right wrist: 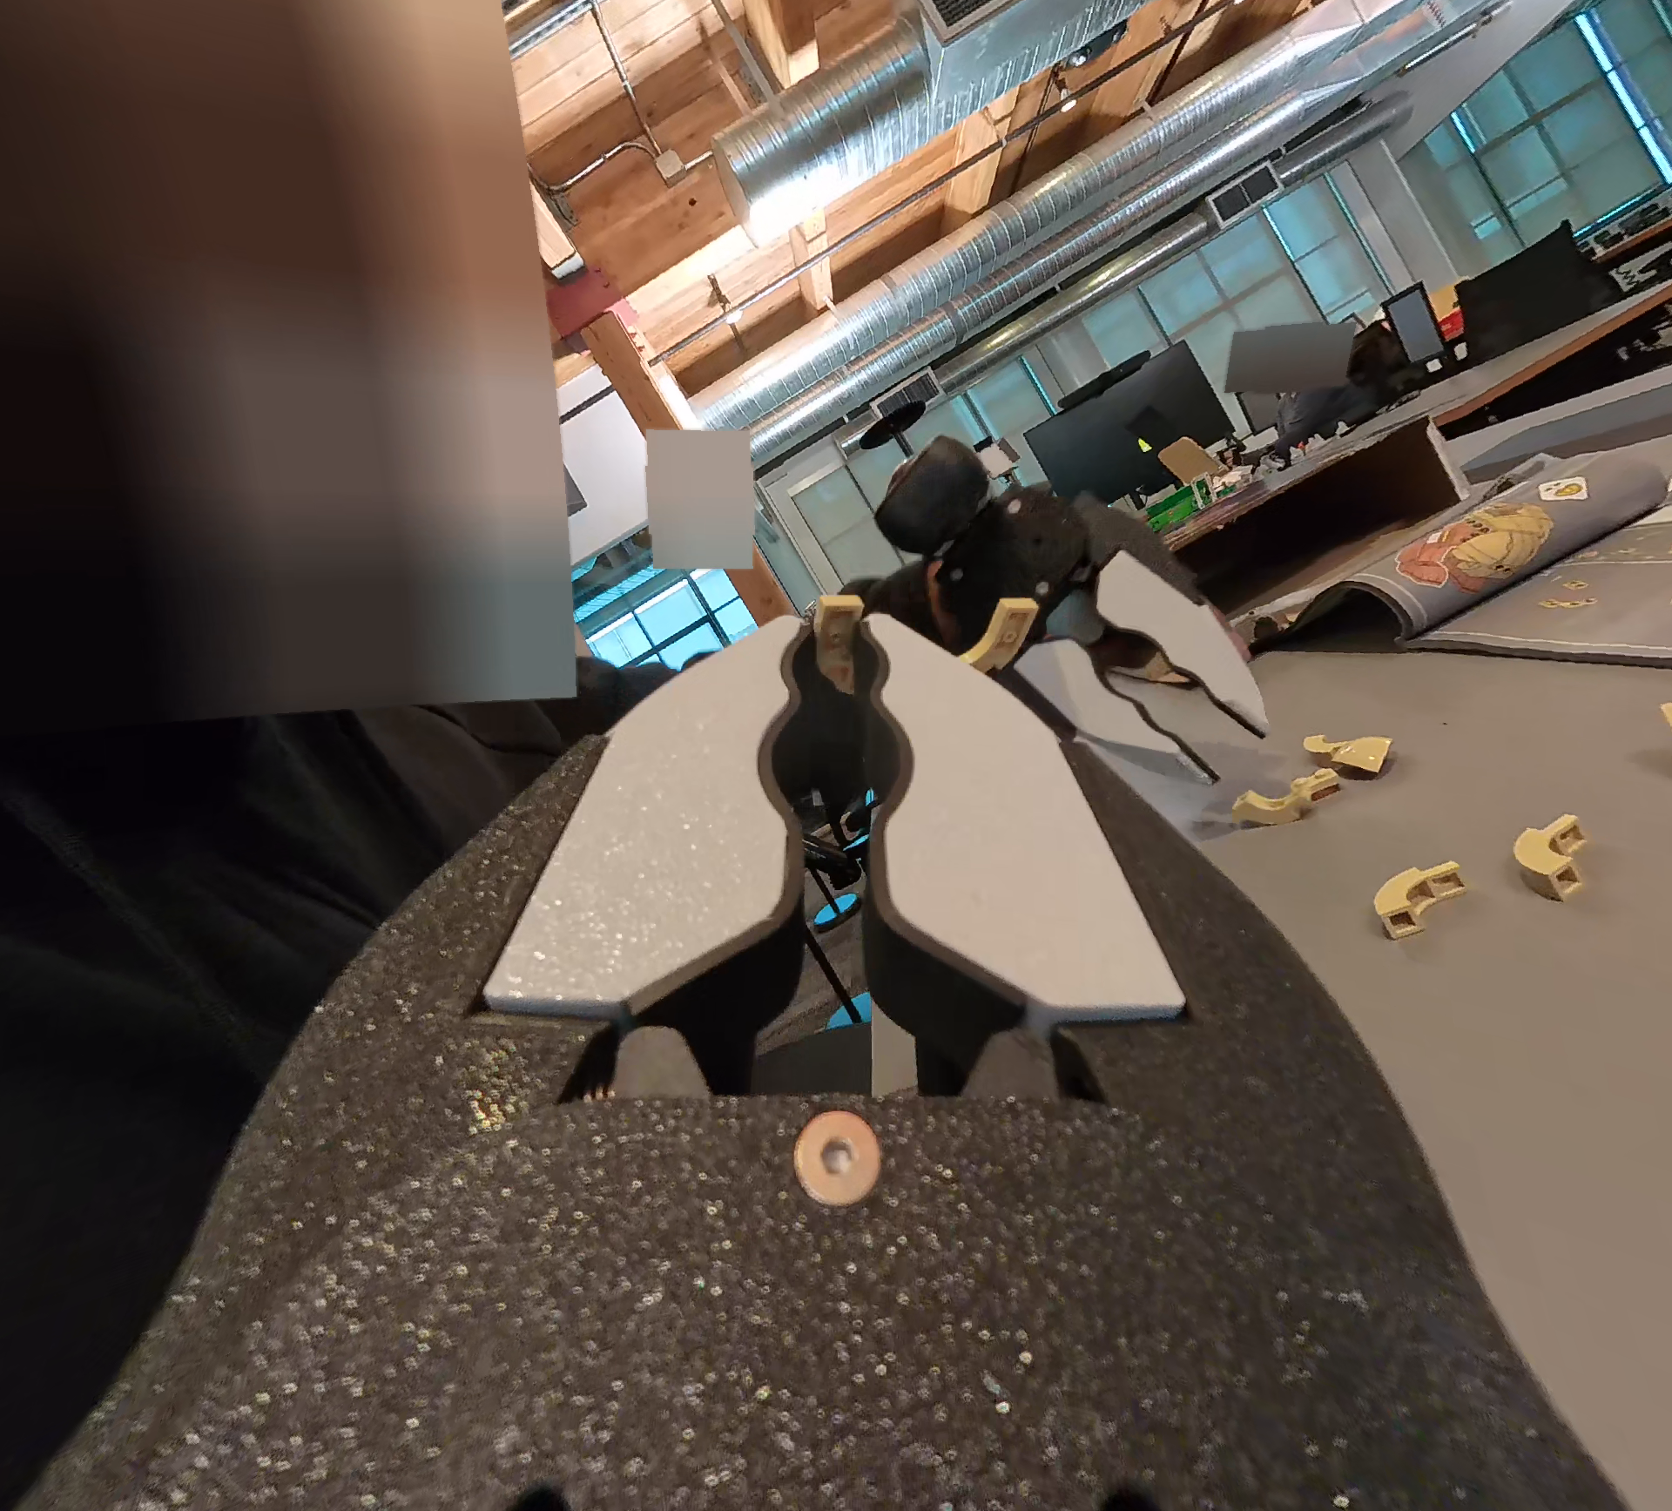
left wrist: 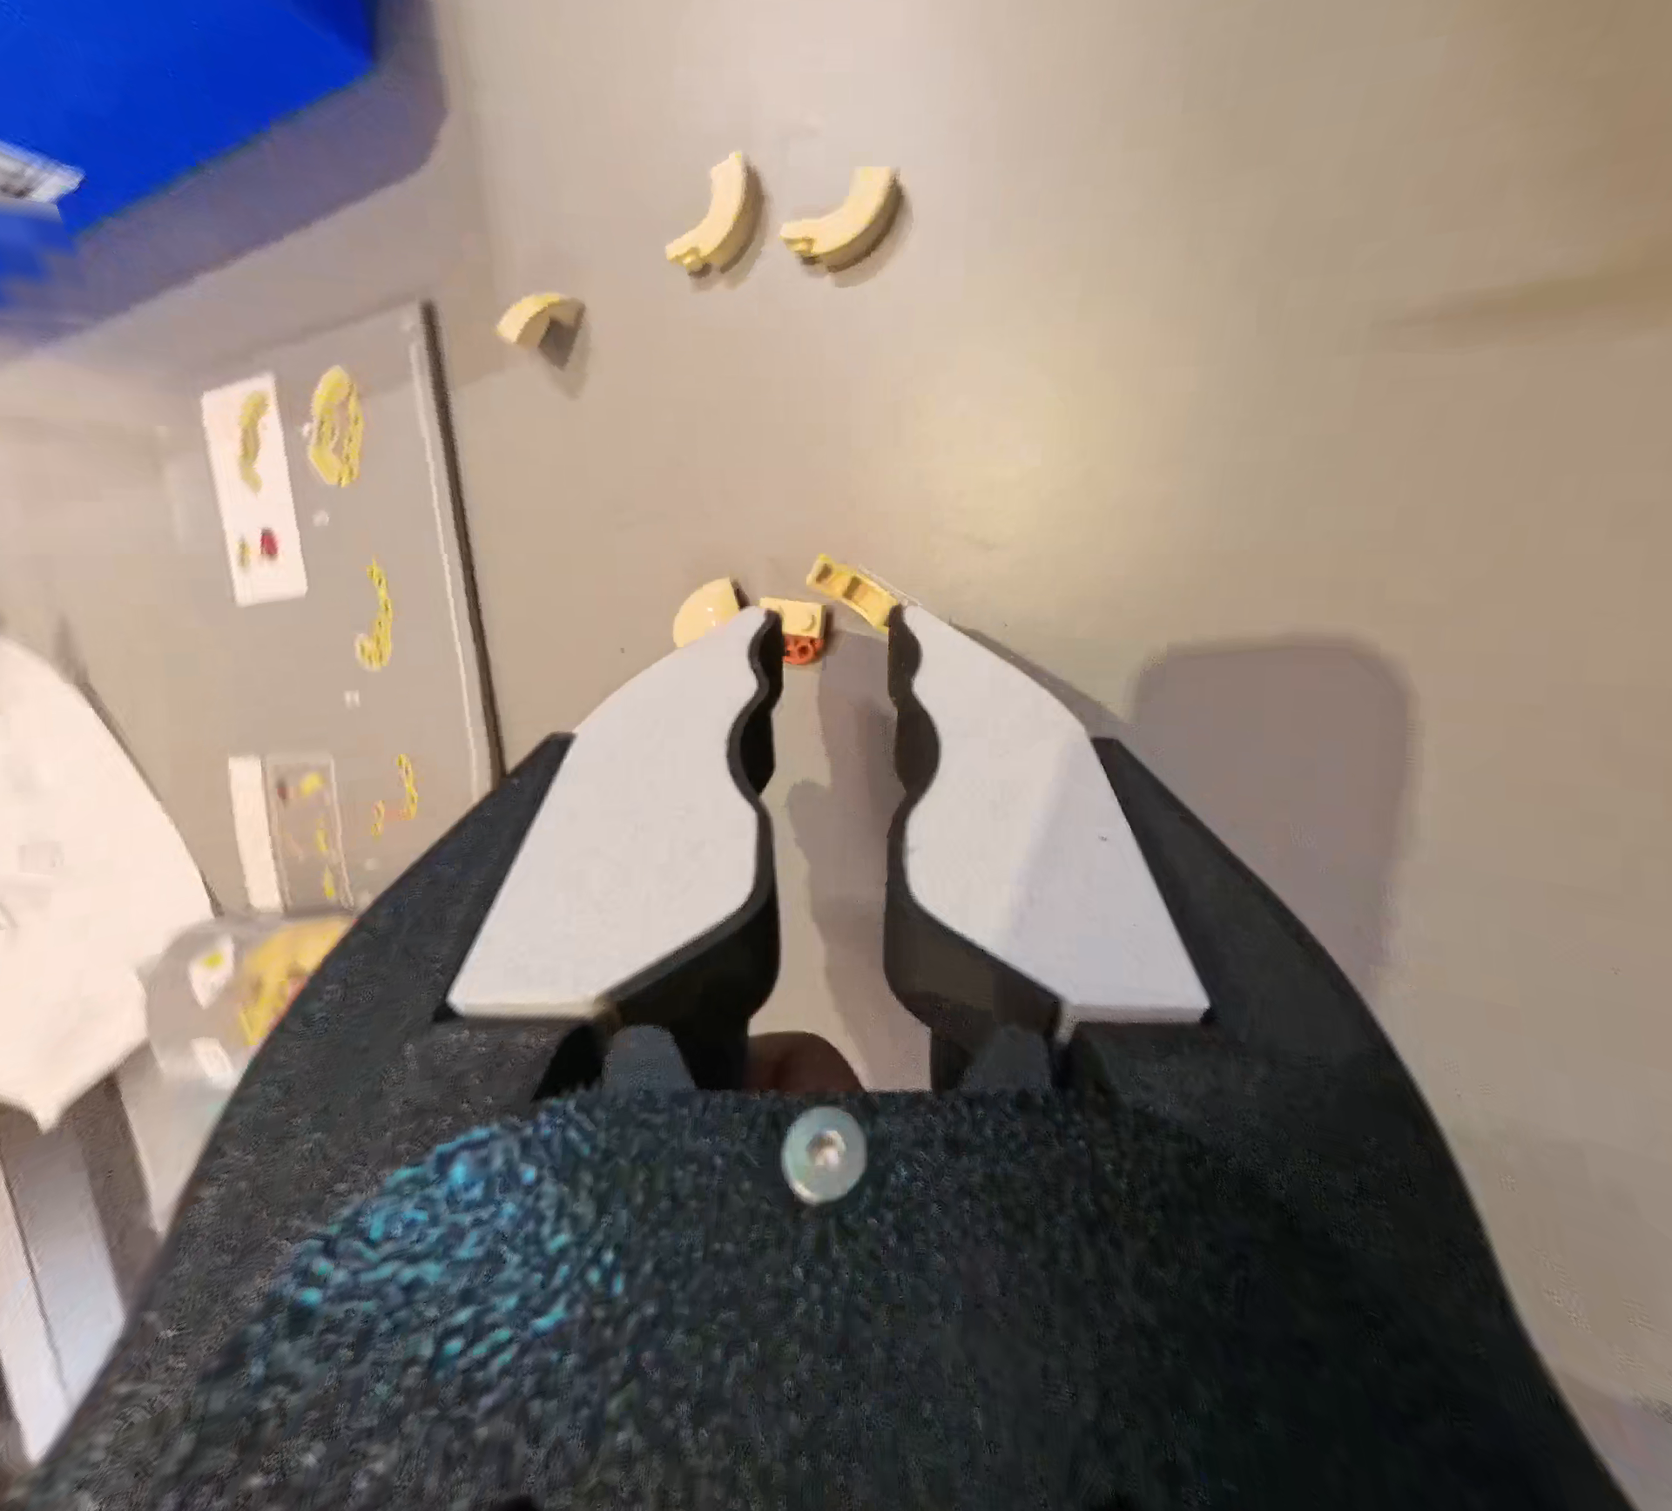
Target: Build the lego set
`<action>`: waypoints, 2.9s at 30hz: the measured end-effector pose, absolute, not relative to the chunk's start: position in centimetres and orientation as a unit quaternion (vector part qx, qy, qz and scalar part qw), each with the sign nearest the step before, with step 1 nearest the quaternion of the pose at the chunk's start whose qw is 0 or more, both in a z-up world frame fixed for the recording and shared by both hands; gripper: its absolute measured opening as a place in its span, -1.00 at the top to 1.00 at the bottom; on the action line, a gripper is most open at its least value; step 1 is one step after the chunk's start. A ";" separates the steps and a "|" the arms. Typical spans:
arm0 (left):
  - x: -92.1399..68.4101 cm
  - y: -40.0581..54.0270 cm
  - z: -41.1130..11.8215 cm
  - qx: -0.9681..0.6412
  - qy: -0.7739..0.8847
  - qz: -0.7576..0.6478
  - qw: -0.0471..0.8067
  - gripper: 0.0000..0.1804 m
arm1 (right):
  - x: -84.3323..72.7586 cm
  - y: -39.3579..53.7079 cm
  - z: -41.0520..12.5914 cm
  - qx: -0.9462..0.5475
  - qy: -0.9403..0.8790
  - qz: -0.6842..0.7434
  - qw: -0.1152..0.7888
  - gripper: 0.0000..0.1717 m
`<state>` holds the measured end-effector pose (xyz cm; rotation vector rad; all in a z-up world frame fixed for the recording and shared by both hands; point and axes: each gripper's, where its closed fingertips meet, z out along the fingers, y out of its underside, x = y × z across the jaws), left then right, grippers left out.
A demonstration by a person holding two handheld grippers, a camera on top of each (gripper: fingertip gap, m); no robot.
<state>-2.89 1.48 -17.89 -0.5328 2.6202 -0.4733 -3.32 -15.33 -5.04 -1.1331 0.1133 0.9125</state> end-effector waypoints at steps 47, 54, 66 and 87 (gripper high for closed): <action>-0.3 -6.7 -5.0 -0.059 0.763 -0.529 0.365 0.95 | -2.9 -15.2 -4.8 -0.434 0.093 0.587 0.676 0.91; -4.3 -12.6 -3.4 0.013 0.646 -0.584 0.491 0.94 | -6.3 -15.7 -4.2 -0.358 0.060 0.717 0.595 0.91; -6.9 -15.8 -3.1 0.195 0.627 -0.479 0.583 0.95 | -7.8 -15.9 -4.4 -0.367 0.048 0.725 0.582 0.91; -7.6 -16.6 -3.4 0.339 0.545 -0.433 0.633 0.95 | -8.5 -16.1 -4.4 -0.366 0.029 0.738 0.566 0.91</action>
